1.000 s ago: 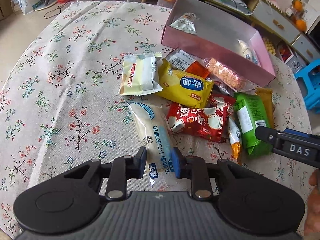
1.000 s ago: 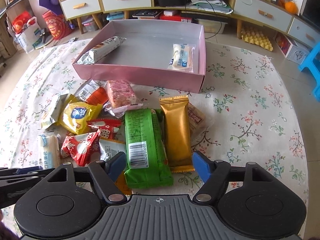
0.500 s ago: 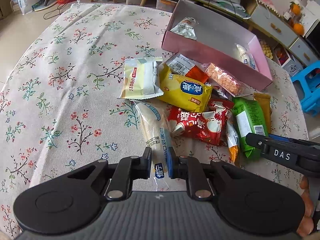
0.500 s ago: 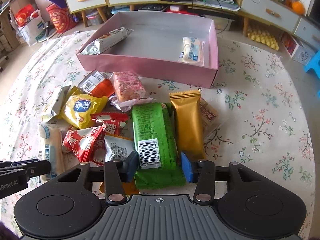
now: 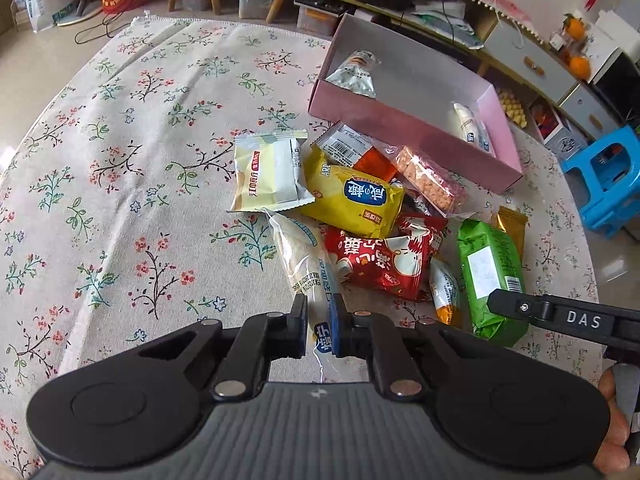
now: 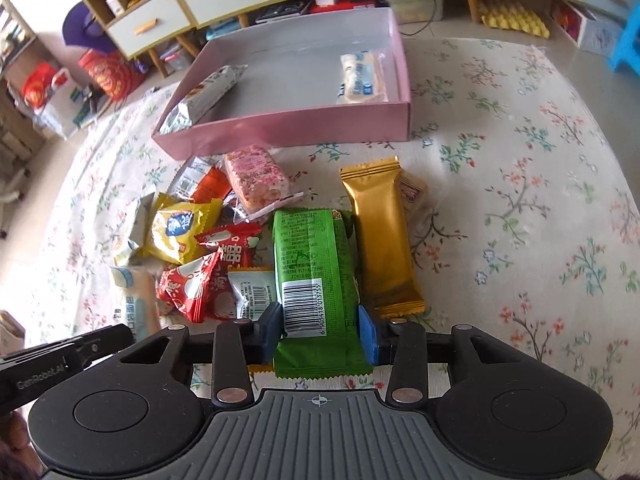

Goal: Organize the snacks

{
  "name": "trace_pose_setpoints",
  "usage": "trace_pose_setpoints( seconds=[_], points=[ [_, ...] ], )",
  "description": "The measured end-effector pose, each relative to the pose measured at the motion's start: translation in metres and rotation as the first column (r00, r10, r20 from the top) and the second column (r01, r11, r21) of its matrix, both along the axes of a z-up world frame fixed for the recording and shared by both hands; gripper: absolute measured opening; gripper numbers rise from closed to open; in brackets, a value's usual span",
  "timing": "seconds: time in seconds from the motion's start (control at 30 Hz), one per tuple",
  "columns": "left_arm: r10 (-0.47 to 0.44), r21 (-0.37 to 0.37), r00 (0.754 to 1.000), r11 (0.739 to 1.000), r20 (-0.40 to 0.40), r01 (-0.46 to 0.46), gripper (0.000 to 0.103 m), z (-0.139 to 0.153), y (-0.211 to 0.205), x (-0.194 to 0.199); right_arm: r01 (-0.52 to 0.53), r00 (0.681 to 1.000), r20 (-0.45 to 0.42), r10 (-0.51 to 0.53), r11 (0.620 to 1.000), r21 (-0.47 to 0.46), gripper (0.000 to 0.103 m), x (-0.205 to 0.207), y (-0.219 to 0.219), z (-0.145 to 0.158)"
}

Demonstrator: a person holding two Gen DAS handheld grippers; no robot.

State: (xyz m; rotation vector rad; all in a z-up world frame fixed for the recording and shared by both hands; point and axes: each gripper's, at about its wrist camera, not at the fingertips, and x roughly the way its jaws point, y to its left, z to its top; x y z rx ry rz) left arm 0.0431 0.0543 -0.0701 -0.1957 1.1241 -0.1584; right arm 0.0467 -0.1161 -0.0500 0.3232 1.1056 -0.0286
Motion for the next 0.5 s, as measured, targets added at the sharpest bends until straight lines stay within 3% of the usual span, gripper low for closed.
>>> trace_pose_setpoints(
  seconds=[0.2, 0.5],
  points=[
    [-0.013, -0.038, 1.0, 0.999, 0.018, 0.014, 0.008, 0.007, 0.002, -0.002, 0.042, 0.999, 0.025, -0.043, 0.997, 0.063, 0.039, -0.008, -0.012, 0.008],
    [-0.028, -0.064, 0.999, 0.998, 0.034, 0.03, 0.007, 0.011, 0.002, -0.002, 0.047, 0.998, 0.043, -0.05, 0.996, 0.08, 0.039, -0.011, -0.015, 0.012]
  ],
)
